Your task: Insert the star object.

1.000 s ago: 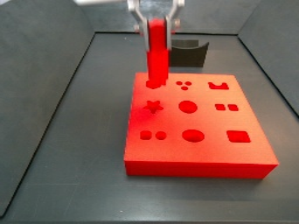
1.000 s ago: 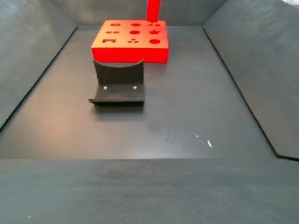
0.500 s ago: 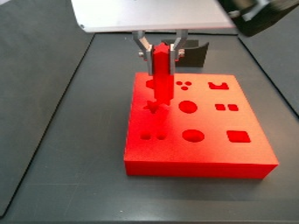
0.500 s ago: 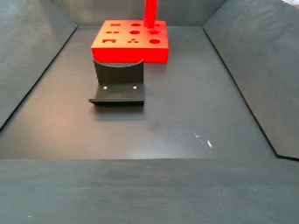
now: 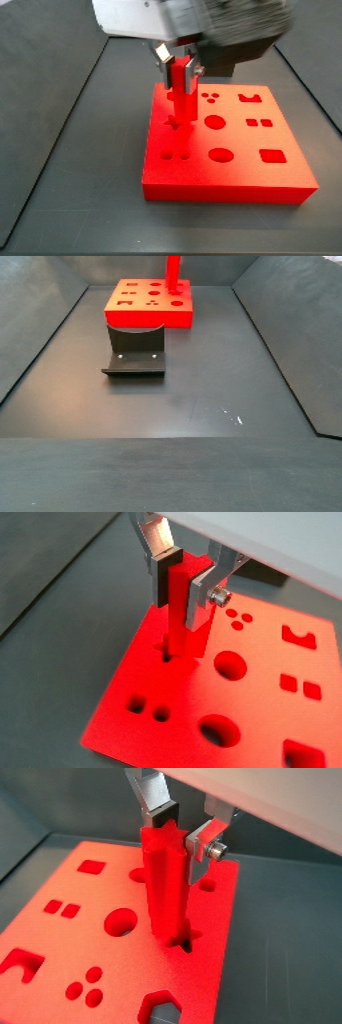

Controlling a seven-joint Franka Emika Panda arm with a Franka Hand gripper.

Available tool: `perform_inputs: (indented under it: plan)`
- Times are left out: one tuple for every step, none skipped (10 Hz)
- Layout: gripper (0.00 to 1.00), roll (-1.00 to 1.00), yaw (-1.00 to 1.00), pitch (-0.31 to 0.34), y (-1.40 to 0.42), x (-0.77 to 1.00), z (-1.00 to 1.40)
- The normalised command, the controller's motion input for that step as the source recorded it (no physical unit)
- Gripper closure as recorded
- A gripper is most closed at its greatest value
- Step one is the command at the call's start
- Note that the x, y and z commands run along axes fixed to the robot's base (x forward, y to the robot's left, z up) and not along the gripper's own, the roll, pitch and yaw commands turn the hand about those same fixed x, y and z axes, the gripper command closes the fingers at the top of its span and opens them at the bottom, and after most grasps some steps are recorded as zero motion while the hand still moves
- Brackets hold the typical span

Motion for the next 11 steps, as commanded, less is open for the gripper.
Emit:
perform_inputs:
  plan:
    - [1.0,-0.16,-0.78,0.01,0.0,-0.27,-0.25]
    - [1.0,-0.13,-0.58,0.006,0.13,-0.29,0.0]
    - [1.0,-0.1,-0.15,-0.043,0.08,-0.14,0.07]
    - [1.0,0.0,0.0,0.0,0.0,0.02,0.0]
    - [1.0,0.0,0.21,0.043,0.0,0.22,-0.01]
    - [1.0,0.01,0.33,0.064,0.02,0.27,-0.15]
    - [1.0,0.0,0.33,0.046,0.11,0.17,-0.2]
    - [1.0,-0.14,0.15,0.001,0.0,-0.17,-0.21]
    - [1.0,-0.17,0.03,0.0,0.0,-0.3,-0.04]
    - [1.0,-0.13,0.0,-0.027,0.0,-0.33,-0.03]
    - [1.0,-0.09,0.0,-0.037,0.0,-0.35,-0.05]
